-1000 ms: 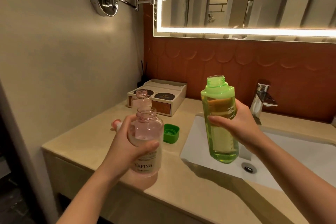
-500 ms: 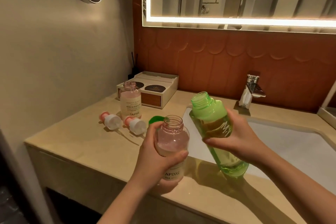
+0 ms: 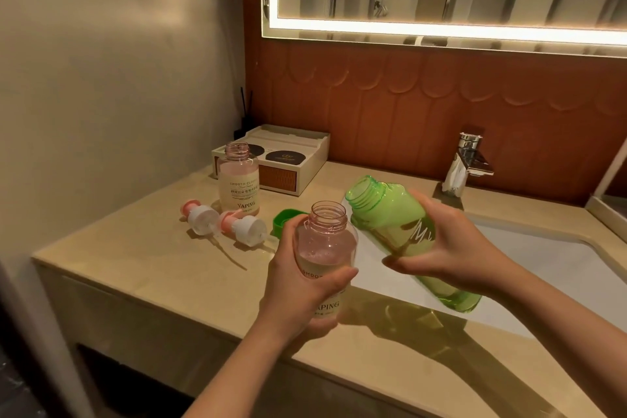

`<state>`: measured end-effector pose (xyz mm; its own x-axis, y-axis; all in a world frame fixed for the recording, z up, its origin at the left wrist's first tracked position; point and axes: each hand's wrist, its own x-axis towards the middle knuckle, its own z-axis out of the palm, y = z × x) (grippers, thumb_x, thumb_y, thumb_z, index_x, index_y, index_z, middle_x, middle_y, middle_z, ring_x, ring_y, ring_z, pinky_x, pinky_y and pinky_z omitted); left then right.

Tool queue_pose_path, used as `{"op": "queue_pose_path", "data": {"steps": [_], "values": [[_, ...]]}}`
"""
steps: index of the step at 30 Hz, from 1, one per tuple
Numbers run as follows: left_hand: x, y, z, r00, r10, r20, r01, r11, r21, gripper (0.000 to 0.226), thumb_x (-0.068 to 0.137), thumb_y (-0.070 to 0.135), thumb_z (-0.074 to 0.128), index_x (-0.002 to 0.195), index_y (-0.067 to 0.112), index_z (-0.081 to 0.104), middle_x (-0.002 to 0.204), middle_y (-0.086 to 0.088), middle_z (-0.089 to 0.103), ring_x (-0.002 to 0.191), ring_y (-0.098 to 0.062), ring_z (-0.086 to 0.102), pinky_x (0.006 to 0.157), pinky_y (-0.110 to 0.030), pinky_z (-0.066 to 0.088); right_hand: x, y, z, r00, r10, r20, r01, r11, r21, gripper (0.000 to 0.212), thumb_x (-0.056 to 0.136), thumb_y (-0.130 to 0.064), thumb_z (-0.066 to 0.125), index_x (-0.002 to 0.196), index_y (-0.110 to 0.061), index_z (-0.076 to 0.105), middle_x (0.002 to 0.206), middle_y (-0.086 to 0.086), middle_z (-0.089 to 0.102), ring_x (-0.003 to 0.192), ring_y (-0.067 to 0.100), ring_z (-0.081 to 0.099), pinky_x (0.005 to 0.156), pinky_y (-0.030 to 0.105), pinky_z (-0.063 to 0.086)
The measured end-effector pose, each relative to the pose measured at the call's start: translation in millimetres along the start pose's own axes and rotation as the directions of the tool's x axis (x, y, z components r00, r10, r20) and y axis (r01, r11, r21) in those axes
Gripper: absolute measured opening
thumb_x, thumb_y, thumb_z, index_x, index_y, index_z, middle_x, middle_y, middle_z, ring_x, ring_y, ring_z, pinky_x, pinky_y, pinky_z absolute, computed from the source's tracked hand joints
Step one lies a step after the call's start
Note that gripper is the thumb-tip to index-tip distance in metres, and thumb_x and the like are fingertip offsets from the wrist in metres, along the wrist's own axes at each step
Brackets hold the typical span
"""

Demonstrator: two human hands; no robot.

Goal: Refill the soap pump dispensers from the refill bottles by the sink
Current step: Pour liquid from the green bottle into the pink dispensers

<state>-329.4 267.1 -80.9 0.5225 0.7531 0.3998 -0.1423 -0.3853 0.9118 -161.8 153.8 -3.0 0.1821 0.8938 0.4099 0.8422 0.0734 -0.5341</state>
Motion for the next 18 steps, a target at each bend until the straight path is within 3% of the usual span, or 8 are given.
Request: {"op": "queue_pose_path", "data": {"steps": [4,10,13,18], "values": [[1,0,0,1.0,0.002,0.001,-0.002,1.0,-0.002,0.072,0.06,0.022,0.085,0.112,0.044,0.04,0.113,0.022,0.054,0.106,0.0,0.054,0.074,-0.007,0.047,0,2,-5,1.0,0.011,0.026,-0.009,0.998,-0.062,0.075,0.061,-0.029,0.084,0.119,-0.048,0.039,0.106,-0.015,0.06,0.096,0.008,0.058,0.082,0.033,0.052],[1,-1,0,1.0,-0.002,0.003,0.002,1.0,-0.006,0.074,0.053,0.035,0.082,0.113,0.044,0.041,0.115,0.021,0.056,0.107,0.0,0.054,0.08,-0.015,0.047,3,-2,-10,0.999,-0.013,0.036,0.017,0.994,-0.106,0.071,0.06,-0.028,0.084,0.111,-0.056,0.042,0.101,-0.027,0.059,0.095,0.002,0.058,0.082,0.031,0.052],[1,0,0,1.0,0.002,0.004,-0.002,1.0,-0.002,0.077,0.048,0.042,0.08,0.115,0.044,0.04,0.116,0.019,0.056,0.108,-0.002,0.055,0.083,-0.017,0.048,6,-5,-12,0.999,-0.013,0.048,0.02,0.99,-0.141,0.074,0.059,-0.031,0.084,0.116,-0.054,0.041,0.107,-0.023,0.06,0.099,0.005,0.058,0.085,0.034,0.052],[0,0,-1,1.0,0.004,0.011,-0.004,1.0,-0.008,0.076,0.054,0.033,0.082,0.116,0.043,0.04,0.118,0.017,0.056,0.11,-0.004,0.054,0.086,-0.02,0.048,9,-7,-15,0.997,-0.018,0.078,0.033,0.979,-0.201,0.079,0.058,-0.039,0.081,0.127,-0.045,0.043,0.117,-0.015,0.06,0.106,0.008,0.057,0.09,0.038,0.05]]}}
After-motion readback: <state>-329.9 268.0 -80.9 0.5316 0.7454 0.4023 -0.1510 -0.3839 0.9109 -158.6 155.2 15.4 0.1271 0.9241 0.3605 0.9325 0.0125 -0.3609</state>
